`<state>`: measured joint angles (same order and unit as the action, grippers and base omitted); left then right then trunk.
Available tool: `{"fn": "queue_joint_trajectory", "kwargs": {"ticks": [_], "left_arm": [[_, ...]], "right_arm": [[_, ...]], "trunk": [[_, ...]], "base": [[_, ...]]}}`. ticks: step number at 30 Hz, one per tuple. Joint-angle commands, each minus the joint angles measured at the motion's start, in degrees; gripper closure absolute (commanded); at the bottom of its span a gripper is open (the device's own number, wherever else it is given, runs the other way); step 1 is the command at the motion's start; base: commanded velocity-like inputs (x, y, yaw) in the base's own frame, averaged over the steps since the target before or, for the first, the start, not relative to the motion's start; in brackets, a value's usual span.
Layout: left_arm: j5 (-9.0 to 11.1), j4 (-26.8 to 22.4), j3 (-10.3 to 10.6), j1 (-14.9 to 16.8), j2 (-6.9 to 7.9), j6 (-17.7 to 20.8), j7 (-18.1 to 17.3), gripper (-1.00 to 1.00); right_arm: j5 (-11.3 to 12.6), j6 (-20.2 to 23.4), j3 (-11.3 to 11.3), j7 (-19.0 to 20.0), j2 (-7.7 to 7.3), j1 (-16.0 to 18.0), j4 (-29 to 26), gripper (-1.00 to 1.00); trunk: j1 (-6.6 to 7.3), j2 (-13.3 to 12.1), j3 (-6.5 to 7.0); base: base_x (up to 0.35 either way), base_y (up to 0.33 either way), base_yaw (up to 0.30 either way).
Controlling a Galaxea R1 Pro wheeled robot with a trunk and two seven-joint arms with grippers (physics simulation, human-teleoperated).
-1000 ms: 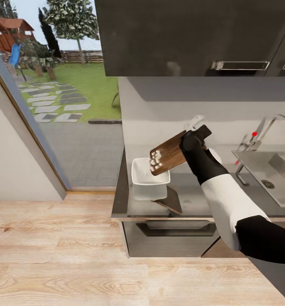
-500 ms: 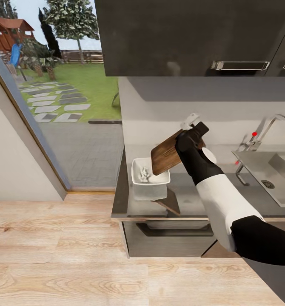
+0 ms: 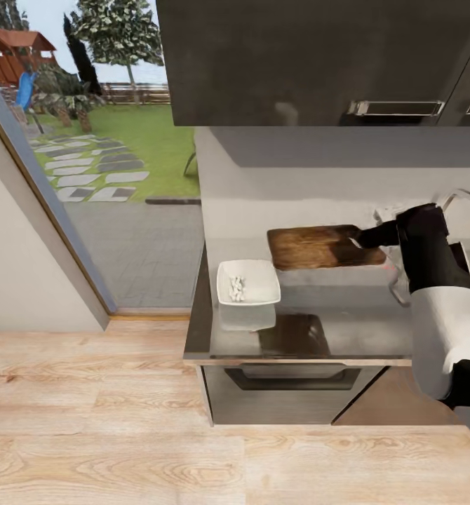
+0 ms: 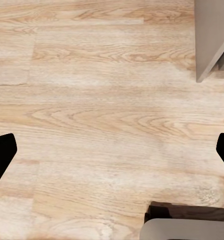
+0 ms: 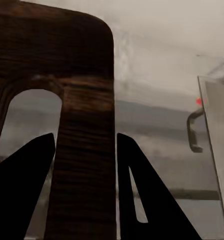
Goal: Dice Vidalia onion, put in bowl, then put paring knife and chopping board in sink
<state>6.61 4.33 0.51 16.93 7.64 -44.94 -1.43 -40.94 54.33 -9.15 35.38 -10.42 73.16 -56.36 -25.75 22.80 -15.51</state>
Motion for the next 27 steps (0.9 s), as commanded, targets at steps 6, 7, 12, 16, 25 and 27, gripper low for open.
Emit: {"fn": "queue_joint_trajectory", "kwargs": {"ticks": [6, 7, 12, 16, 25, 27], "left_arm": [[0.34, 0.24, 0.18, 0.12, -0.08, -0.33, -0.15, -1.0], [0.34, 0.24, 0.15, 0.12, -0.08, -0.33, -0.15, -1.0], [0.34, 0.24, 0.18, 0.12, -0.11, -0.33, -0.15, -1.0], [0.34, 0.24, 0.2, 0.12, -0.16, -0.33, -0.15, -1.0], [0.34, 0.24, 0.19, 0.12, -0.17, -0.33, -0.15, -1.0], [0.34, 0.24, 0.2, 0.12, -0.17, -0.33, -0.15, -1.0]], "right_arm": [[-0.04, -0.63, -0.83, 6.35, -3.1, 0.05, 0.17, 1.0], [0.0, -0.66, -0.87, 6.5, -3.2, 0.05, 0.21, 1.0], [-0.02, -0.95, -0.95, 6.7, -3.37, 0.05, 0.24, 1.0], [0.02, -1.1, -0.89, 6.71, -3.36, 0.05, 0.24, 1.0], [-0.07, -1.53, -0.87, 6.4, -3.34, -0.01, 0.97, 1.0], [-0.09, -2.37, -0.98, 6.27, -3.41, -0.03, 2.47, 1.0]], "trunk": [[-0.03, 0.12, -0.11], [-0.03, 0.12, -0.11], [-0.03, 0.12, -0.11], [-0.03, 0.12, -0.11], [-0.03, 0.12, -0.11], [-0.03, 0.12, -0.11]], "base": [[0.0, 0.0, 0.0], [0.0, 0.0, 0.0], [0.0, -0.022, 0.0], [0.0, -0.239, 0.0], [-0.002, -0.31, 0.0], [-0.054, -0.317, 0.0]]}}
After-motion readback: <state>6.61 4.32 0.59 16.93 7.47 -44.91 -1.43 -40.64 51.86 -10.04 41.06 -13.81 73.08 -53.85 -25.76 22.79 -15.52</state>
